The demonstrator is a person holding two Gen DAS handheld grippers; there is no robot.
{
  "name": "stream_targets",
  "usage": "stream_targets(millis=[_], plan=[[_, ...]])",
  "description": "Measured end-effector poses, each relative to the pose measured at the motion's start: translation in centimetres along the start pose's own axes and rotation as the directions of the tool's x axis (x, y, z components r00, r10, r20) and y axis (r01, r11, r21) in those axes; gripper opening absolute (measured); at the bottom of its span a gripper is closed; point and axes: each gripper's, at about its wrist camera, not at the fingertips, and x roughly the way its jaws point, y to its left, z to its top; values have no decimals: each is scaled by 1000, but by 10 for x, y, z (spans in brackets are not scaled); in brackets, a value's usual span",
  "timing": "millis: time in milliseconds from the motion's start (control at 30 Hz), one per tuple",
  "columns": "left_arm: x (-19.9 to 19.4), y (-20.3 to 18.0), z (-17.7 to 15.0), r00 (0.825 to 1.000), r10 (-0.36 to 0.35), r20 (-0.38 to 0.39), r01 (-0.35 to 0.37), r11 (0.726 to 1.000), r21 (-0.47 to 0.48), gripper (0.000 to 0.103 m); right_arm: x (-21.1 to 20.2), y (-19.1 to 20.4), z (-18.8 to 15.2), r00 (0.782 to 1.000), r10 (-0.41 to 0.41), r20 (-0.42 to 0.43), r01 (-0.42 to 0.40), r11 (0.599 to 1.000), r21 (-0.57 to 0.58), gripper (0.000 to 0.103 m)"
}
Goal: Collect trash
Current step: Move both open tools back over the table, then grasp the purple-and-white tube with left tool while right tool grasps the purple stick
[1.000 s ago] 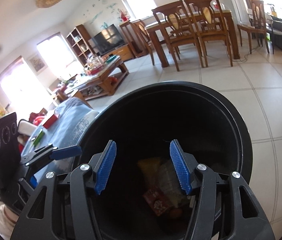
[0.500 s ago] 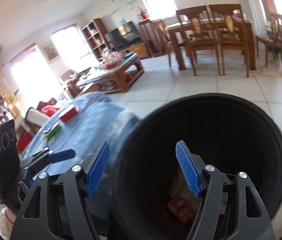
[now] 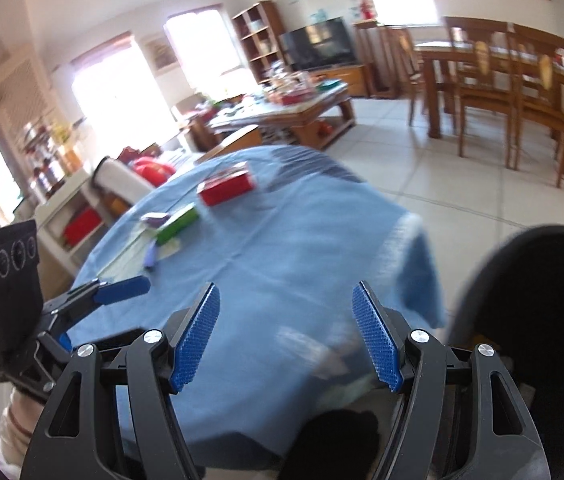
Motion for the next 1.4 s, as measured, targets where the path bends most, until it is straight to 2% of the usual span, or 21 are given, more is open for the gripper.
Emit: stream_targets(millis=[300, 433, 533, 633, 700, 900, 1000, 1100, 1167, 1267, 1300, 1367, 1400], plan=[[-40, 87, -14, 996, 87, 35, -82, 990, -116, 97, 67, 68, 19, 994, 85, -69, -91, 992, -85, 68], [-54, 121, -9, 995, 95, 41, -88, 984, -153, 97, 95, 95, 25, 989, 100, -106, -113, 986, -125, 68], [-64, 140, 2, 984, 170, 55, -163, 980, -114, 97, 111, 108, 27, 986, 106, -128, -127, 978, -165, 68], [-68, 170, 20, 977, 211, 42, -207, 975, -83, 97, 128, 123, 28, 981, 114, -159, -145, 968, -204, 68], [-62, 190, 36, 972, 236, 15, -236, 971, -29, 97, 137, 130, 28, 977, 122, -177, -161, 961, -226, 68], [-29, 236, 60, 973, 219, -68, -208, 968, 139, 97, 168, 151, 29, 964, 133, -230, -196, 940, -280, 68], [-6, 248, 68, 969, 215, -126, -185, 960, 209, 96, 182, 160, 30, 959, 121, -257, -200, 929, -311, 63], [14, 252, 71, 958, 231, -167, -181, 945, 272, 92, 196, 169, 30, 959, 87, -271, -183, 918, -352, 63], [26, 250, 71, 953, 227, -203, -153, 934, 323, 90, 202, 172, 31, 955, 78, -285, -183, 914, -363, 62], [39, 243, 64, 939, 251, -236, -135, 898, 418, 81, 212, 176, 33, 952, 56, -299, -175, 905, -388, 59], [37, 242, 65, 946, 236, -220, -128, 901, 415, 78, 214, 176, 33, 951, 48, -305, -172, 902, -396, 55], [37, 246, 66, 948, 209, -240, -110, 923, 368, 68, 220, 179, 32, 946, 36, -322, -174, 896, -408, 52], [38, 249, 66, 950, 199, -242, -108, 933, 343, 67, 222, 180, 32, 944, 32, -328, -174, 894, -413, 51]])
